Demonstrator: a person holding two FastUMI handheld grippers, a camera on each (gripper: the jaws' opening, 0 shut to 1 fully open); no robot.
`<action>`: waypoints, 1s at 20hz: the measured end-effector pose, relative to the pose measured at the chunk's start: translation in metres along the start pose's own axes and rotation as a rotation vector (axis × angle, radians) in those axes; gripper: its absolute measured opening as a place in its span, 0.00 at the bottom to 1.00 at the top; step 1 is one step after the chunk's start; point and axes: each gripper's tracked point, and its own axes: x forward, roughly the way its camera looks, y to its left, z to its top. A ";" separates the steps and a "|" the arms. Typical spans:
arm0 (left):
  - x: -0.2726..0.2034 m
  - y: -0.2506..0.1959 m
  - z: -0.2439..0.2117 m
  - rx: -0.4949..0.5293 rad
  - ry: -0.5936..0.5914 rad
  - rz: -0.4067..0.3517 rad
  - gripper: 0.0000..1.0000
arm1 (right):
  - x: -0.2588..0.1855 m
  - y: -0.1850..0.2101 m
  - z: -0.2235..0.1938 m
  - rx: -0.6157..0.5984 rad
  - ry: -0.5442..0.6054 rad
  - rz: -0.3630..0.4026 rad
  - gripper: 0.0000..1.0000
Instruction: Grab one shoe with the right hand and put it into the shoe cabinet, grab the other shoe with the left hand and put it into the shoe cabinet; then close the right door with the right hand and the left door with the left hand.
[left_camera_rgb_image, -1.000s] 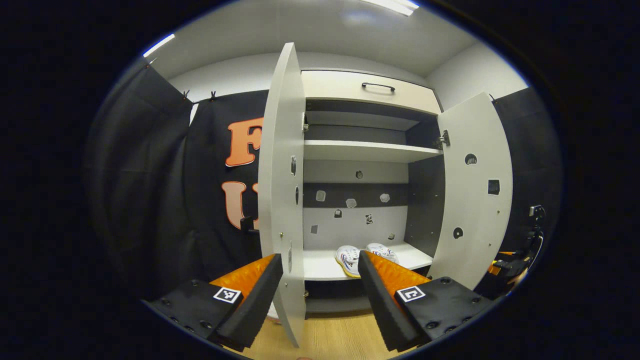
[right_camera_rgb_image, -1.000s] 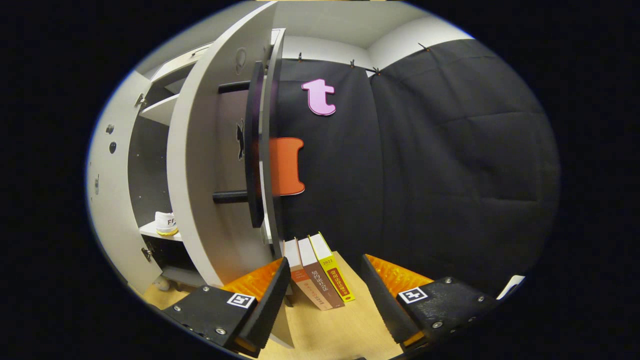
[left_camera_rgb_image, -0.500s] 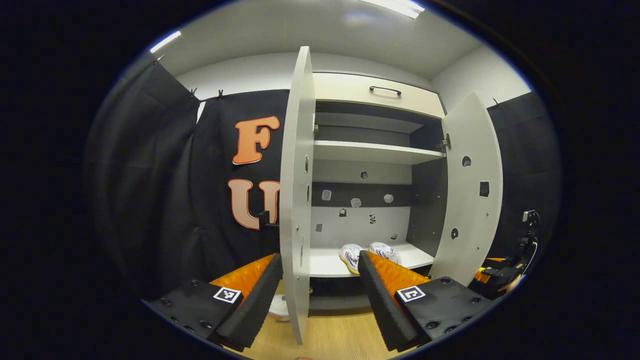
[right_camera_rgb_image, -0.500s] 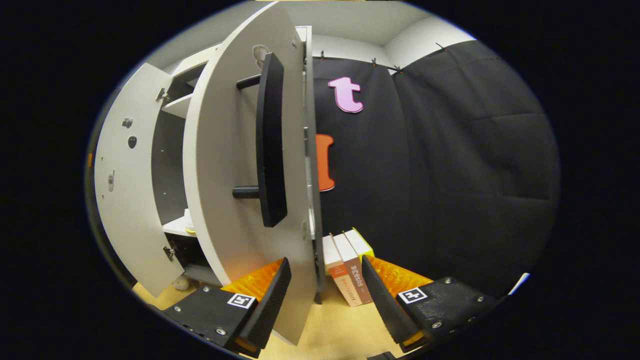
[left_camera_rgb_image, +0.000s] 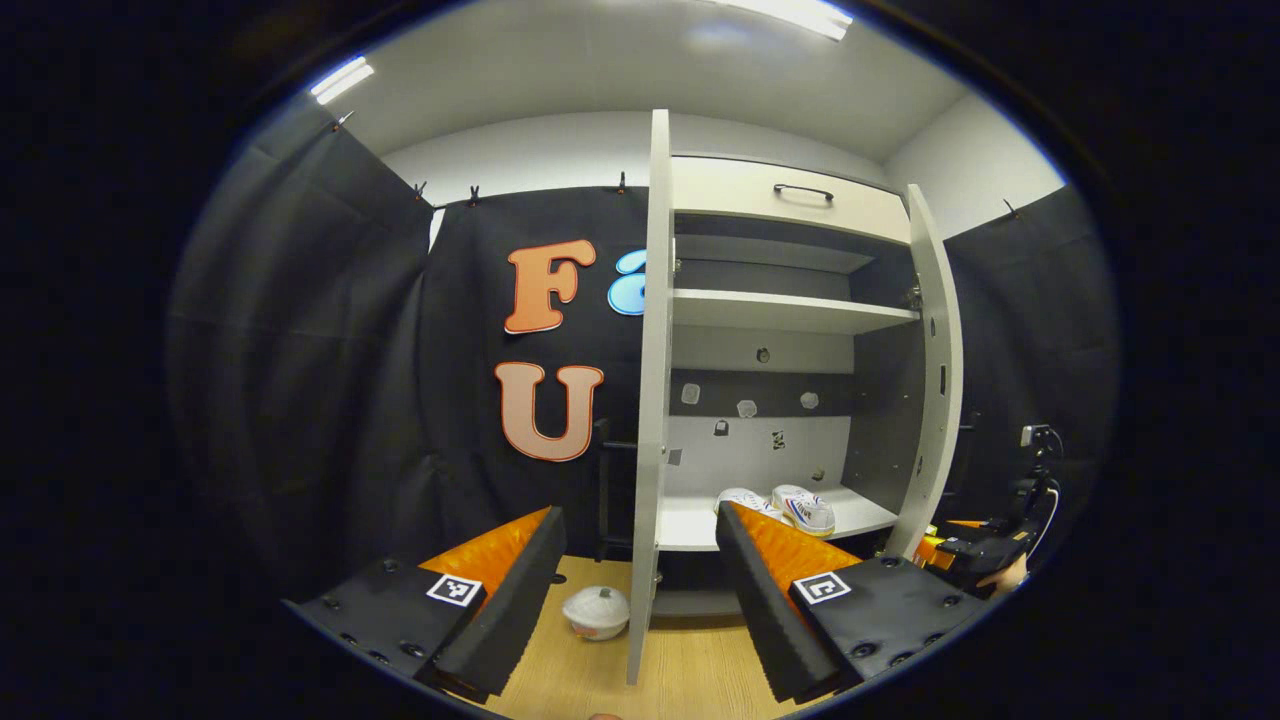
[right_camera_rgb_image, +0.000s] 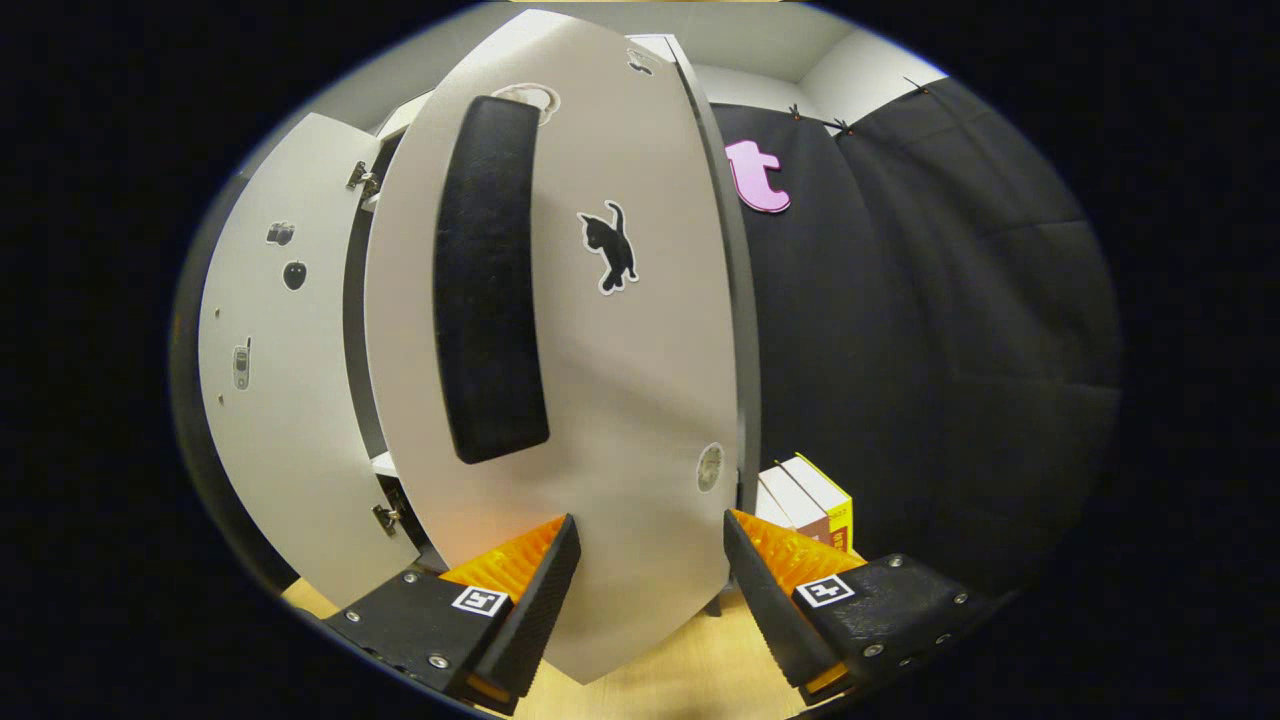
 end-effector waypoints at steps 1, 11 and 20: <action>-0.001 0.005 0.000 -0.003 0.001 0.004 0.97 | 0.007 0.006 0.002 0.002 -0.007 -0.002 0.90; -0.005 0.030 -0.004 0.000 -0.002 0.042 0.97 | 0.043 0.028 0.017 -0.026 -0.020 0.012 0.90; 0.023 0.072 -0.034 0.011 0.021 0.101 0.95 | 0.049 0.045 0.023 -0.109 -0.014 -0.046 0.89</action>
